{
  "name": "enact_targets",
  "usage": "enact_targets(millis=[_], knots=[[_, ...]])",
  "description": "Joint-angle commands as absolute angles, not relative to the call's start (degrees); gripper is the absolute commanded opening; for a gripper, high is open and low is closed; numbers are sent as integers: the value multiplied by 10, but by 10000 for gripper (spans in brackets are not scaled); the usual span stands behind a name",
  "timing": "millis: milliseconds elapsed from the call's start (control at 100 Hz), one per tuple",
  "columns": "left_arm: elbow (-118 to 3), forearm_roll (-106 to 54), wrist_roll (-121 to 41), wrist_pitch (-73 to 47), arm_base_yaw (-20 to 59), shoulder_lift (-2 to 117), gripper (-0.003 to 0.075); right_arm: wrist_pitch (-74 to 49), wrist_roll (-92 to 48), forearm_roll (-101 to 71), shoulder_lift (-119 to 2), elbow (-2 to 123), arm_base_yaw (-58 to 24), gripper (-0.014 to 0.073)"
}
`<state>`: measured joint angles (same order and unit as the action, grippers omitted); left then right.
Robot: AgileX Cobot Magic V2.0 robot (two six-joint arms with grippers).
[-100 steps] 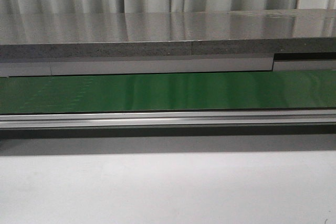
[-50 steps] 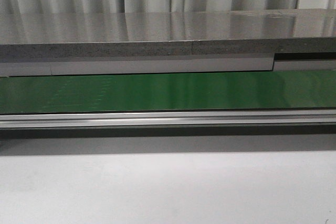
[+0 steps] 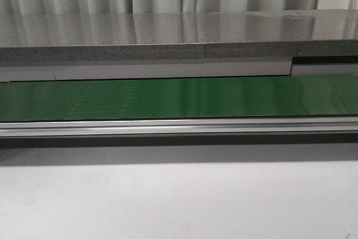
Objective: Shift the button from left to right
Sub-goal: 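Lower the left gripper over the yellow push button and grasp it, then lift the button and carry it over the green conveyor belt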
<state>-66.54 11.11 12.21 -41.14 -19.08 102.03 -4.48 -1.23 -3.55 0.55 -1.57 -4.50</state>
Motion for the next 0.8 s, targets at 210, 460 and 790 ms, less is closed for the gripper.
enact_targets(millis=[210, 460, 790], knots=[[-684, 103, 123, -396, -193, 1035, 535, 5, -15, -31, 17, -7, -44, -67], [-684, 101, 120, -396, -193, 1062, 534, 5, -15, -31, 17, -7, -44, -67], [-684, 81, 109, -392, -193, 1086, 347, 5, -15, -31, 17, -7, -44, -67]])
